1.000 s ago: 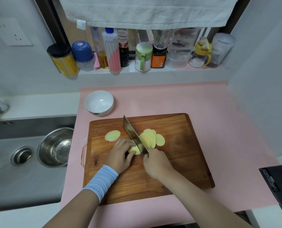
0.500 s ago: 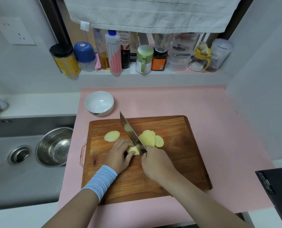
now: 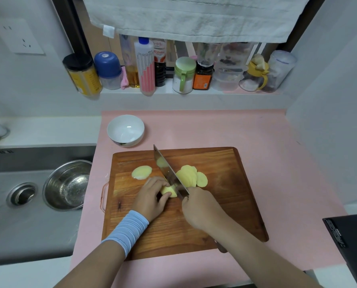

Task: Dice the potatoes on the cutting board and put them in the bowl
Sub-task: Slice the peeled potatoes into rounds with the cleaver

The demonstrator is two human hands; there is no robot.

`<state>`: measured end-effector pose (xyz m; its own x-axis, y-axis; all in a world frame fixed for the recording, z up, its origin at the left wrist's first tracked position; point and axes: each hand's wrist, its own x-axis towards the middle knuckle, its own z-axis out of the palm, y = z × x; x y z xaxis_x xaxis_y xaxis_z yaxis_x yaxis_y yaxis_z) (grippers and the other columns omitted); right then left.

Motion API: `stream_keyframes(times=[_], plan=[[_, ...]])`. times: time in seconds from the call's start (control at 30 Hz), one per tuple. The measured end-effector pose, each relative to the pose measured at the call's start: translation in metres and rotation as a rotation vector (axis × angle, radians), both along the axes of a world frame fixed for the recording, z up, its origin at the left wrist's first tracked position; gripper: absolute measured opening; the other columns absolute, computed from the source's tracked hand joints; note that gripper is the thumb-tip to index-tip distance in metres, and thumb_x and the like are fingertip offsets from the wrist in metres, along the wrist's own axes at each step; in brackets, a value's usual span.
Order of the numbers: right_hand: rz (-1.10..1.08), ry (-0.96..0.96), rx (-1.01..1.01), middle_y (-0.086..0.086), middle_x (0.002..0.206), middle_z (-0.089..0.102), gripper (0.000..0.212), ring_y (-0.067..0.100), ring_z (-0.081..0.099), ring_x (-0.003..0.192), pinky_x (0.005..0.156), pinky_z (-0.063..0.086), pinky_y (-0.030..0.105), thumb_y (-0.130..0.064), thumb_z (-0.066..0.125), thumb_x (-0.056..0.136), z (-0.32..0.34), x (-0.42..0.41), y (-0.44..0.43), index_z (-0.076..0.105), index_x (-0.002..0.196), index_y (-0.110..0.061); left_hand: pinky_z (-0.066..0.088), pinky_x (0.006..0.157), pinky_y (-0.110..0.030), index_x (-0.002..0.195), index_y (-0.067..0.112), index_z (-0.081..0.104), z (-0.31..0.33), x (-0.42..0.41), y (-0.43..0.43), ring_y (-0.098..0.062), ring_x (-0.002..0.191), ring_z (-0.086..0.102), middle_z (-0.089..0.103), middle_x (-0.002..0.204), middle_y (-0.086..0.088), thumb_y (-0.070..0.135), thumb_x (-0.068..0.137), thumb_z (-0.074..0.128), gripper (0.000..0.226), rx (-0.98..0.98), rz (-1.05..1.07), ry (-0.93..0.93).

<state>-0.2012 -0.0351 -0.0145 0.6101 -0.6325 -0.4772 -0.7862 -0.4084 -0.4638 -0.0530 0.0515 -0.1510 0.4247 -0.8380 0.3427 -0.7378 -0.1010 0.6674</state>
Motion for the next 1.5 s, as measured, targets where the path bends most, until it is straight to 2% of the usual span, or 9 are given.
stream_keyframes(times=[0.13,0.27,0.5,0.63,0.8,0.93,1.13,1.3,1.5], plan=[[0.006,0.040,0.039,-0.003,0.085,0.055,0.019,0.016,0.059,0.078,0.057,0.040,0.024,-0.022,0.043,0.103,0.004,0.002,-0.004,0.060,0.112,-0.016,0.040,0.092,-0.016,0.098,0.013,0.064,-0.002,0.000,0.001,-0.010,0.099,0.055,0.062,0.104,0.003,0.029,0.085,0.065,0.021,0.003,0.001,0.015],[0.000,0.078,0.063,-0.002,0.081,0.055,0.017,0.016,0.058,0.074,0.055,0.041,0.024,-0.021,0.044,0.102,0.007,0.003,-0.006,0.050,0.087,-0.018,0.042,0.093,-0.019,0.098,0.013,0.064,-0.004,0.000,0.001,-0.011,0.100,0.056,0.061,0.104,0.004,0.013,0.080,0.077,0.022,0.000,0.011,0.034],[-0.029,0.122,0.145,0.004,0.086,0.061,0.014,0.020,0.062,0.074,0.052,0.040,0.025,-0.016,0.046,0.101,0.010,0.013,-0.010,0.053,0.090,-0.020,0.044,0.093,-0.021,0.098,0.014,0.065,-0.002,-0.002,0.003,-0.011,0.101,0.056,0.059,0.106,0.006,0.027,0.085,0.065,0.019,0.000,0.011,0.062],[-0.059,0.137,0.157,0.010,0.098,0.067,0.019,0.024,0.065,0.076,0.052,0.043,0.026,-0.017,0.045,0.101,0.009,0.013,-0.011,0.062,0.109,-0.011,0.044,0.093,-0.021,0.099,0.014,0.065,-0.001,-0.003,0.003,-0.012,0.102,0.056,0.059,0.106,0.005,0.029,0.086,0.062,0.020,-0.002,0.015,0.065],[-0.032,0.110,0.174,0.004,0.079,0.058,0.021,0.018,0.056,0.060,0.048,0.040,0.025,-0.016,0.046,0.100,0.006,0.016,-0.011,0.048,0.081,-0.021,0.044,0.093,-0.021,0.098,0.013,0.066,-0.004,-0.002,0.003,-0.011,0.102,0.056,0.060,0.106,0.005,0.029,0.086,0.063,0.020,-0.004,0.020,0.076],[-0.039,0.136,0.157,0.011,0.095,0.064,0.011,0.027,0.067,0.079,0.056,0.048,0.030,-0.017,0.044,0.101,0.000,0.010,-0.009,0.053,0.095,-0.013,0.045,0.093,-0.022,0.098,0.014,0.065,-0.004,-0.001,0.002,-0.012,0.102,0.057,0.059,0.106,0.006,0.028,0.086,0.064,0.019,-0.005,0.018,0.082],[-0.014,0.104,0.159,0.003,0.076,0.054,0.018,0.017,0.052,0.058,0.048,0.041,0.026,-0.016,0.045,0.102,-0.003,0.016,-0.008,0.054,0.087,-0.014,0.040,0.094,-0.015,0.100,0.014,0.065,-0.003,-0.002,0.002,-0.009,0.102,0.055,0.058,0.107,0.007,0.028,0.085,0.064,0.020,-0.007,0.018,0.082],[-0.040,0.071,0.154,0.003,0.088,0.060,0.014,0.022,0.062,0.082,0.062,0.045,0.028,-0.016,0.045,0.100,-0.010,0.009,-0.007,0.054,0.090,-0.016,0.040,0.095,-0.015,0.100,0.014,0.065,-0.004,-0.001,0.002,-0.006,0.103,0.054,0.056,0.108,0.011,0.023,0.085,0.068,0.017,-0.007,0.009,0.074],[-0.056,0.042,0.153,0.002,0.087,0.061,0.016,0.019,0.061,0.077,0.060,0.047,0.028,-0.017,0.043,0.101,-0.023,0.011,-0.006,0.056,0.092,-0.015,0.041,0.095,-0.015,0.100,0.012,0.066,-0.005,0.000,0.002,-0.008,0.102,0.055,0.058,0.107,0.007,0.010,0.081,0.078,0.022,0.012,0.007,0.070]])
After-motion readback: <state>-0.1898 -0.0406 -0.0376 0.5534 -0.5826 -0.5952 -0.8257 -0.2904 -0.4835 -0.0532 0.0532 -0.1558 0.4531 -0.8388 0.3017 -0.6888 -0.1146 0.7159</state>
